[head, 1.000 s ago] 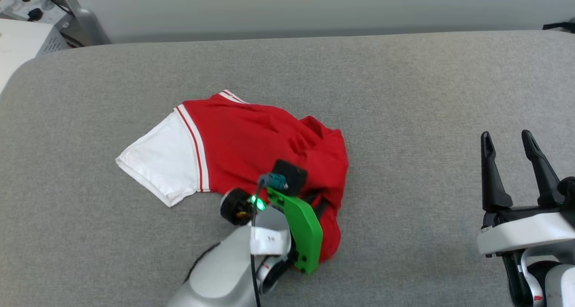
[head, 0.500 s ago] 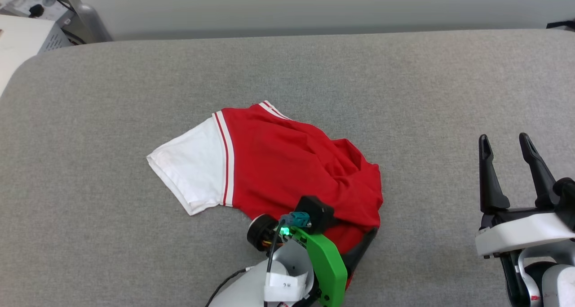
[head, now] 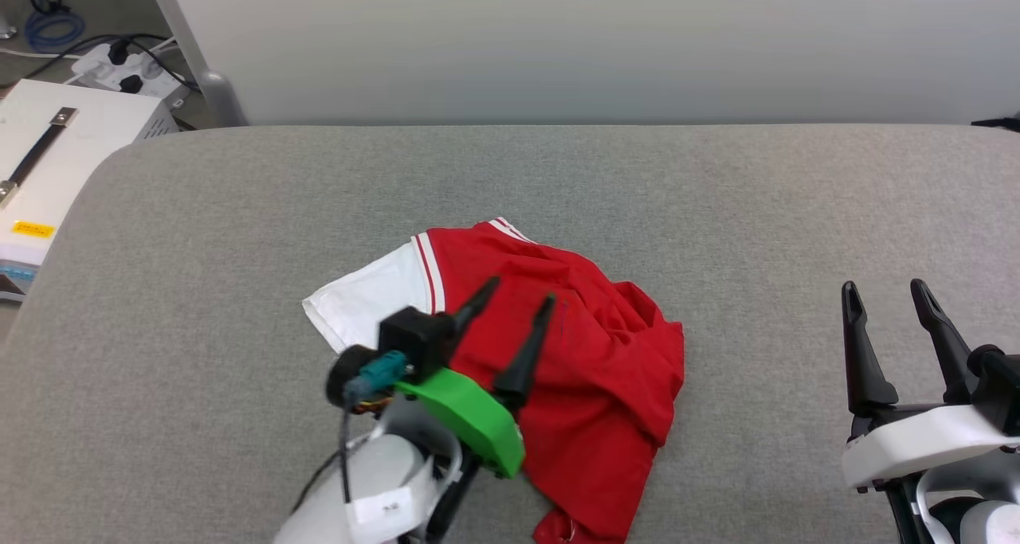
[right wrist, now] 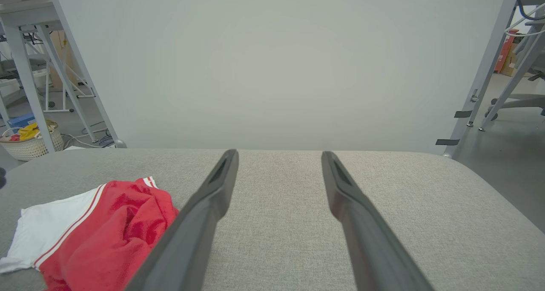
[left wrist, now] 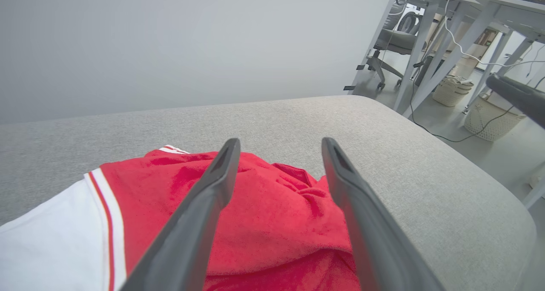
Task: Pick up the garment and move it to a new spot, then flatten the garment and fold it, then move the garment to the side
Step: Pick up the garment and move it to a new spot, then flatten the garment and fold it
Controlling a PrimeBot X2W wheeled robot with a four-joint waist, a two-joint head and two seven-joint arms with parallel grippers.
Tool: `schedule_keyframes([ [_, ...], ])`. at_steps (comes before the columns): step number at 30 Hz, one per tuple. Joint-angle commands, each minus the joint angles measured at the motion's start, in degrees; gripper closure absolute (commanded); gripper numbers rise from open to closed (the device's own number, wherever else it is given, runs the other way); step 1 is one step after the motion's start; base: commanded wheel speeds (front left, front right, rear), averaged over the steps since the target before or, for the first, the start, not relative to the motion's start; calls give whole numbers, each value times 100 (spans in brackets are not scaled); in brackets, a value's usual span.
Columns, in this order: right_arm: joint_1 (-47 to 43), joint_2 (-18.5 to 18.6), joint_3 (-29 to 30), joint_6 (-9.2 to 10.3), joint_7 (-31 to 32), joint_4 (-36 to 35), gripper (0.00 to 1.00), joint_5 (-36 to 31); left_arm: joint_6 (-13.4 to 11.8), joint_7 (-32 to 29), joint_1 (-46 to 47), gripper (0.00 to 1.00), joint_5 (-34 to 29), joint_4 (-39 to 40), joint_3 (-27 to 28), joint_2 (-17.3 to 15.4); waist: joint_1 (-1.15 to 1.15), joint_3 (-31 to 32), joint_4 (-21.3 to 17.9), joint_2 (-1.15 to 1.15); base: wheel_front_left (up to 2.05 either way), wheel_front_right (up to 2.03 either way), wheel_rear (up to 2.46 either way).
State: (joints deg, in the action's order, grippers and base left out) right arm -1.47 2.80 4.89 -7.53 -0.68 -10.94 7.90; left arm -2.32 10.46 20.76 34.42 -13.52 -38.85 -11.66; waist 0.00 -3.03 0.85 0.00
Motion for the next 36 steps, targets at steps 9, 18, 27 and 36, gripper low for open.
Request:
schedule_keyframes([
  [9,-260,8,22,4,212,-29,0,29,-501,387,-453,0,11,318,884,-568,0,183,183,0,0,0,0],
  [18,-431,8,-22,4,256,-25,0,90,-846,436,-1155,0,-92,597,1422,-1142,0,358,201,0,0,0,0],
  [27,-478,8,-9,4,282,-26,0,132,-901,375,-1311,0,-96,814,1380,-1221,0,353,262,0,0,0,0],
  [36,-121,20,189,4,899,824,0,655,-881,369,-1014,0,-131,877,1358,-1100,0,-41,682,0,0,0,0],
])
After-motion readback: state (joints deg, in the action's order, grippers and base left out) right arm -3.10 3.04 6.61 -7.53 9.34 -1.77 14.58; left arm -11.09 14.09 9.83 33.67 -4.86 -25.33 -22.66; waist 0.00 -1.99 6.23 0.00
